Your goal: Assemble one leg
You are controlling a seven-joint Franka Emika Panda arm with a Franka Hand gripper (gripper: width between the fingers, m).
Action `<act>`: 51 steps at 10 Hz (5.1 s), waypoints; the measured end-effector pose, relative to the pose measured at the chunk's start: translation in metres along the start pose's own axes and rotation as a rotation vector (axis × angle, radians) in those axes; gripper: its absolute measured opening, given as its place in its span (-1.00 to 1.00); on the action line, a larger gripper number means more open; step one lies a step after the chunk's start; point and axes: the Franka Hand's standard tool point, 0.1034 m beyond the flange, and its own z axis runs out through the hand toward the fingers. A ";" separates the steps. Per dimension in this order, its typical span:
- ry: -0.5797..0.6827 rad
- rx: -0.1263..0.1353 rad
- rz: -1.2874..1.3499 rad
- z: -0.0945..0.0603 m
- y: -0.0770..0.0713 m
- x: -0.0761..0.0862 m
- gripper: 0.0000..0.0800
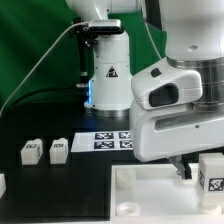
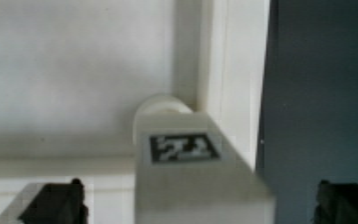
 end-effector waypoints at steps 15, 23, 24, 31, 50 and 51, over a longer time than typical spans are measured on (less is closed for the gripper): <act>0.129 0.157 1.426 0.005 -0.006 0.002 -0.25; 0.164 0.037 0.801 0.004 -0.011 -0.004 0.60; 0.163 0.029 0.730 0.005 -0.009 -0.004 0.62; 0.183 -0.036 0.307 0.002 0.004 0.000 -0.06; 0.200 0.102 0.650 0.003 0.004 0.004 0.62; 0.201 0.071 0.517 0.003 0.004 0.004 0.62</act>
Offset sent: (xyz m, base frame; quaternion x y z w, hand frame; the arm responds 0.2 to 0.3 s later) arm 0.0000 0.0000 0.0000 0.0000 0.0000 0.0899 0.9960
